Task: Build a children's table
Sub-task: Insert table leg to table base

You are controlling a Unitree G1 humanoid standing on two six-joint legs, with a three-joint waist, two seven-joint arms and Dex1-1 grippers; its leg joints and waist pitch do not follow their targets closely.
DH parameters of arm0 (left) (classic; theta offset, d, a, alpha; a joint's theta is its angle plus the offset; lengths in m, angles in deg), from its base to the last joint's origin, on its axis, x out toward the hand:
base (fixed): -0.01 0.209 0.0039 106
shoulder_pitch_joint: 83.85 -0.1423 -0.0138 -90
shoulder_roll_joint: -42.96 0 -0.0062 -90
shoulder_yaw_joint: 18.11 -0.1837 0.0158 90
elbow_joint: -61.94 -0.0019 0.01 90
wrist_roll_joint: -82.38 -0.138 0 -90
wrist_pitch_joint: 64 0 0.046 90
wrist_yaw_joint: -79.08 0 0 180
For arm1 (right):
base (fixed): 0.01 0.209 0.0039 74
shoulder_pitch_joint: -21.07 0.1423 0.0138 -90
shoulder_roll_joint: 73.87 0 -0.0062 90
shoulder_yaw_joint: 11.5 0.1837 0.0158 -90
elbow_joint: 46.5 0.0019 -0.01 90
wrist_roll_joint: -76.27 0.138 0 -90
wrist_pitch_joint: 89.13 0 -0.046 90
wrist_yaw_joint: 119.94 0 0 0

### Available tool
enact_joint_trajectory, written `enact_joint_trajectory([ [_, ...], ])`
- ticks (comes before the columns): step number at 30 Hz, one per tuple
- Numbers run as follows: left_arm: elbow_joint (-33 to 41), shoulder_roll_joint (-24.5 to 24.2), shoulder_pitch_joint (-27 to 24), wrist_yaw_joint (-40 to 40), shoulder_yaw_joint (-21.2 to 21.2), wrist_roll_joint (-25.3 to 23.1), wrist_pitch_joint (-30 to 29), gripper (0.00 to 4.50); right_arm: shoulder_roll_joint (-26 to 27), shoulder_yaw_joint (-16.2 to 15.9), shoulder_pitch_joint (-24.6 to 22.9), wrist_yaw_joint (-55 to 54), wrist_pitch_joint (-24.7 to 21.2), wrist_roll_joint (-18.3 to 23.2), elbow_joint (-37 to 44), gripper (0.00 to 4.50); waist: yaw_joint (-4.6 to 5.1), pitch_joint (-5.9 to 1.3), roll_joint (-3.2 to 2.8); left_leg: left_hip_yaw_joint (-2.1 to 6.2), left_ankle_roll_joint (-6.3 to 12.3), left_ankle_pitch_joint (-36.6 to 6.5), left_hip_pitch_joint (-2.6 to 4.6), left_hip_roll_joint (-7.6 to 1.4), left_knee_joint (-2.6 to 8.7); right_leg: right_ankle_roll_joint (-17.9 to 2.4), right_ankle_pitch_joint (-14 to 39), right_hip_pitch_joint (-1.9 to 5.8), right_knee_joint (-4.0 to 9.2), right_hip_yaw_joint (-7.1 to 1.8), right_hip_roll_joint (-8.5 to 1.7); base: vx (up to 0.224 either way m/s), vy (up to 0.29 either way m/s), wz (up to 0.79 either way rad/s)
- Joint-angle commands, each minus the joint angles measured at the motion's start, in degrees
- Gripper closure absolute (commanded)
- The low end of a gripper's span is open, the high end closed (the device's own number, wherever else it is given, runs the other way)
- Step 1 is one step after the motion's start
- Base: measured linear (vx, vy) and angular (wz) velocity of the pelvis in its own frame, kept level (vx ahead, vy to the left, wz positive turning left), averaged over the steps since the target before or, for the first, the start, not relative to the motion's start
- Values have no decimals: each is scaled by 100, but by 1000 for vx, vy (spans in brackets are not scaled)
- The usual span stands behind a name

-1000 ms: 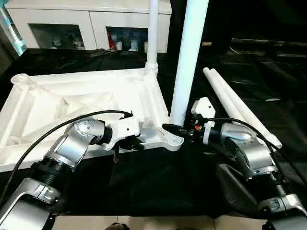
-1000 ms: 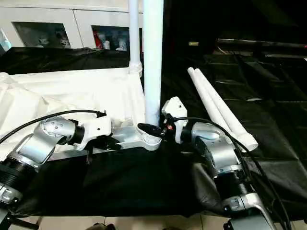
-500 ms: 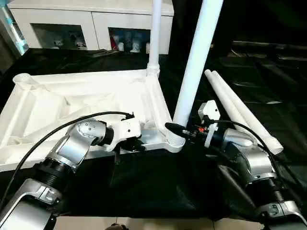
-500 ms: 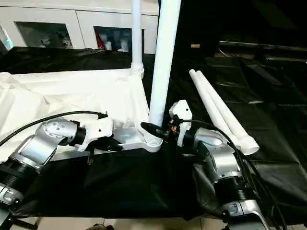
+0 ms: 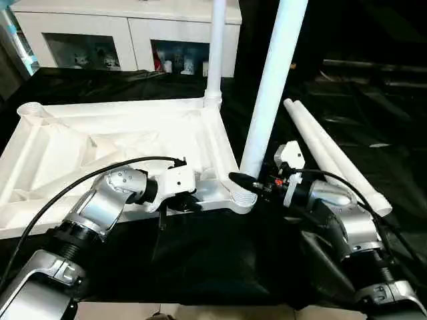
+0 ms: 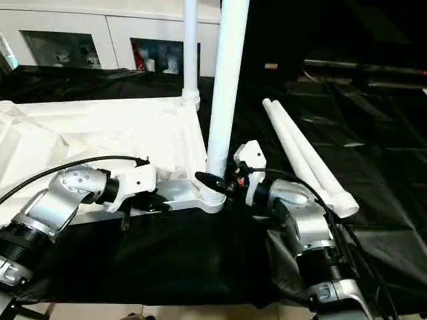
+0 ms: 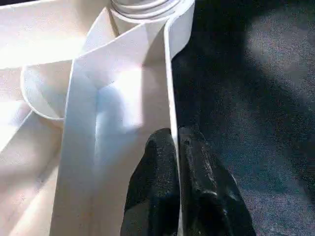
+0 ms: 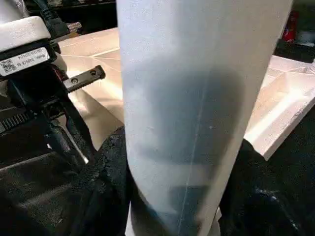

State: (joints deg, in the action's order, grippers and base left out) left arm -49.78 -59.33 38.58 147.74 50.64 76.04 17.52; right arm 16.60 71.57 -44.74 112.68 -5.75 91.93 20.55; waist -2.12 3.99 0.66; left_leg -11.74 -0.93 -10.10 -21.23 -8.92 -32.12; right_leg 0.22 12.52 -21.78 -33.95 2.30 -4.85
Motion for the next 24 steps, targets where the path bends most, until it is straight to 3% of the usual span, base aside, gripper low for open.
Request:
enact_joint_trajectory([
  [1, 150, 92, -8, 208, -178, 102, 181, 450, -91, -358, -499, -382, -388, -666, -1074, 262, 26, -124, -114, 320, -475, -3099, 170, -508, 566, -973, 2391, -84, 570, -323, -436, 0, 0, 0],
  [2, 143, 90, -4, 212, -176, 102, 188, 450, -88, -363, -463, -402, -340, -697, -1186, 262, 18, -111, -158, 329, -494, -3149, 174, -508, 573, -962, 2418, -93, 572, -323, -437, 0, 0, 0],
  [7, 120, 92, 11, 206, -163, 102, 208, 450, 8, -385, -314, -467, -156, -768, -1540, 262, 52, -95, -123, 362, -510, -3417, 176, -499, 580, -857, 2895, -110, 620, -316, -456, 0, 0, 0],
  [9, 113, 108, 20, 186, -138, 118, 222, 450, 190, -395, -147, -591, 96, -824, -1919, 262, 83, -93, -149, 390, -546, -3563, 174, -495, 583, -823, 3122, -128, 633, -309, -477, 0, 0, 0],
  [10, 123, 146, 18, 143, -86, 169, 278, 450, 351, -289, -49, -719, 409, -771, -2141, 262, 100, -89, -145, 431, -579, -3630, 139, -498, 614, -764, 3186, -83, 631, -281, -467, 0, 0, 0],
  [12, 151, 183, 13, 122, -31, 238, 339, 450, 454, -72, 4, -711, 610, -541, -2094, 262, 112, -103, -181, 448, -659, -3880, 187, -509, 633, -769, 3068, -117, 646, -260, -448, 0, 0, 0],
  [14, 194, 185, 5, 130, -12, 270, 320, 450, 420, 105, -36, -575, 565, -284, -1687, 262, 71, -123, -164, 386, -659, -3839, 267, -514, 623, -841, 2700, -169, 648, -285, -407, 0, 0, 0],
  [17, 241, 164, -16, 154, -15, 278, 302, 450, 213, 265, -157, -275, 253, 49, -813, 262, -5, -166, -181, 309, -572, -3186, 250, -535, 629, -998, 1684, -96, 564, -320, -366, 0, 0, 0],
  [18, 241, 162, -18, 154, -15, 276, 306, 450, 170, 258, -170, -221, 173, 84, -660, 262, -25, -211, -161, 222, -417, -2429, 220, -498, 594, -1203, 576, -25, 469, -299, -324, 57, 16, 7],
  [19, 232, 160, -24, 160, -14, 267, 323, 450, 79, 191, -179, -149, 77, 66, -429, 262, -31, -223, -141, 197, -305, -2175, 191, -476, 563, -1260, 366, 13, 444, -295, -336, 57, 16, 7],
  [21, 233, 159, -28, 186, -19, 261, 331, 450, 9, 107, -191, -98, 51, 28, -284, 262, -94, -277, -141, 141, 134, -1097, 137, -455, 435, -1470, -597, 94, 333, -289, -385, 70, -9, 4],
  [22, 241, 158, -31, 201, -20, 263, 329, 450, -7, 99, -198, -103, 54, 35, -210, 262, -111, -278, -154, 122, 323, -754, 128, -457, 395, -1558, -986, 88, 295, -267, -387, 67, -17, 4],
  [24, 249, 160, -35, 216, -11, 262, 332, 450, -11, 152, -205, -148, 12, 115, -24, 262, -118, -285, -158, 118, 442, -584, 111, -459, 372, -1618, -1124, 106, 271, -244, -393, 0, 0, 0],
])
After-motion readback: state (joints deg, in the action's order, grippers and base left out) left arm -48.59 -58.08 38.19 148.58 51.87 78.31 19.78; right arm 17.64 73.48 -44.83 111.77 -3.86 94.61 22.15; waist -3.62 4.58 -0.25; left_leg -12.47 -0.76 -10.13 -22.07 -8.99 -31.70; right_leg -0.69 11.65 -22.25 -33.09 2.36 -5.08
